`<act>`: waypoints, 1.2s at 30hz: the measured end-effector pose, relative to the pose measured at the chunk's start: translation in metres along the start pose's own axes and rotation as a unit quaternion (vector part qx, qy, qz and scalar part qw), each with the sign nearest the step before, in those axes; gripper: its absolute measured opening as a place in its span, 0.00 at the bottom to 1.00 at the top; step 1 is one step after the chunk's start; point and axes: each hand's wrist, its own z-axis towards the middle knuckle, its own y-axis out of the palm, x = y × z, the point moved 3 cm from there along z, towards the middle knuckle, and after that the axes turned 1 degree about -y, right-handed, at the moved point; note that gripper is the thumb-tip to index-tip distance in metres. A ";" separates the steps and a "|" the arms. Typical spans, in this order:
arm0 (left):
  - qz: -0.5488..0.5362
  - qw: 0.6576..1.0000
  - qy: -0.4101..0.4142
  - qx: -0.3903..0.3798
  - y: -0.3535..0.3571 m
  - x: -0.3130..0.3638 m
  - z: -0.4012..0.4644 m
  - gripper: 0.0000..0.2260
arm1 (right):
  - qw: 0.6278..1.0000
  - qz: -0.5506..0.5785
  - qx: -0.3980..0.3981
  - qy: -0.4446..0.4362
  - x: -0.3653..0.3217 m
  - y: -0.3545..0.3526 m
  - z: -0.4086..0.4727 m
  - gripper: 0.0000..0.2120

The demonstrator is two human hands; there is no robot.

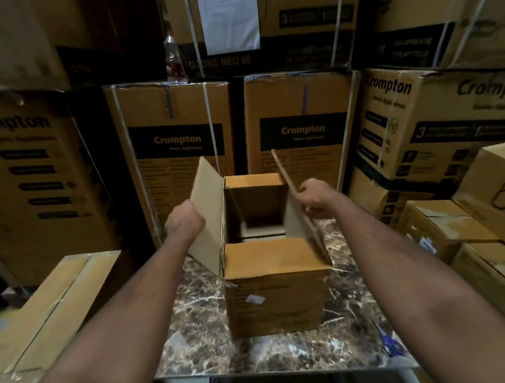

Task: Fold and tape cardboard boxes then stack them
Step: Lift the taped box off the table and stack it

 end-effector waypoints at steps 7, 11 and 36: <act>-0.261 0.954 0.059 -0.133 0.008 0.032 -0.041 0.17 | 0.997 0.011 -0.028 -0.072 -0.005 0.042 -0.030 0.15; -0.253 0.931 0.037 -0.260 0.039 0.036 -0.063 0.23 | 0.989 0.019 -0.069 -0.126 0.008 0.049 -0.040 0.20; -0.469 0.825 -0.197 -0.246 0.120 -0.004 -0.080 0.23 | 0.967 0.239 -0.060 0.060 0.108 0.075 -0.026 0.32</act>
